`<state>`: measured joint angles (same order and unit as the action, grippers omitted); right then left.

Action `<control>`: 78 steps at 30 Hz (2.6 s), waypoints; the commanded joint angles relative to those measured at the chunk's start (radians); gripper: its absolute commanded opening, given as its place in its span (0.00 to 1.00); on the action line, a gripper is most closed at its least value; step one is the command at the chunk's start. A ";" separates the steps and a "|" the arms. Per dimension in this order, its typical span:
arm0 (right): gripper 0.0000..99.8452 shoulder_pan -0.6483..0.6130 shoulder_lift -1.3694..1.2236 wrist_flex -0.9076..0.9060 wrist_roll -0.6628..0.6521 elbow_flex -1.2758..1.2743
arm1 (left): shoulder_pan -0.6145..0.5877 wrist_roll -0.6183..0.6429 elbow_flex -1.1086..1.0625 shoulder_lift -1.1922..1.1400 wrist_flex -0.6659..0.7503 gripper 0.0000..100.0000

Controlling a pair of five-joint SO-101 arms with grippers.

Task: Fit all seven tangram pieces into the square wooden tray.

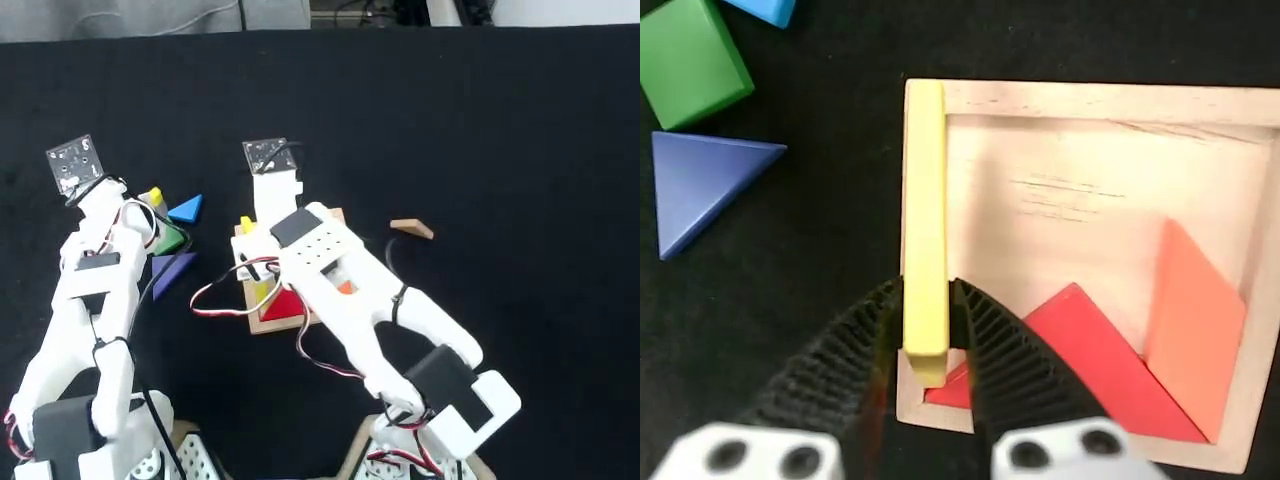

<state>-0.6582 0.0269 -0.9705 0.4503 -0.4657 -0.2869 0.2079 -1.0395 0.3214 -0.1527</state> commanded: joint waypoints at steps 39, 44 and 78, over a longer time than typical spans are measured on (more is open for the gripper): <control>0.22 -0.020 -0.133 0.012 -0.009 0.127 | 0.008 -0.011 0.012 0.014 0.012 0.19; 0.19 -0.008 -0.131 -0.023 -0.017 0.145 | 0.007 -0.011 0.012 0.014 0.011 0.19; 0.01 0.164 -0.228 0.075 -0.440 0.153 | 0.013 -0.011 0.012 0.014 0.011 0.19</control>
<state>-0.4664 -0.2064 -0.9076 0.0192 -0.3475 -0.2869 0.2079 -1.0395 0.3214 -0.1527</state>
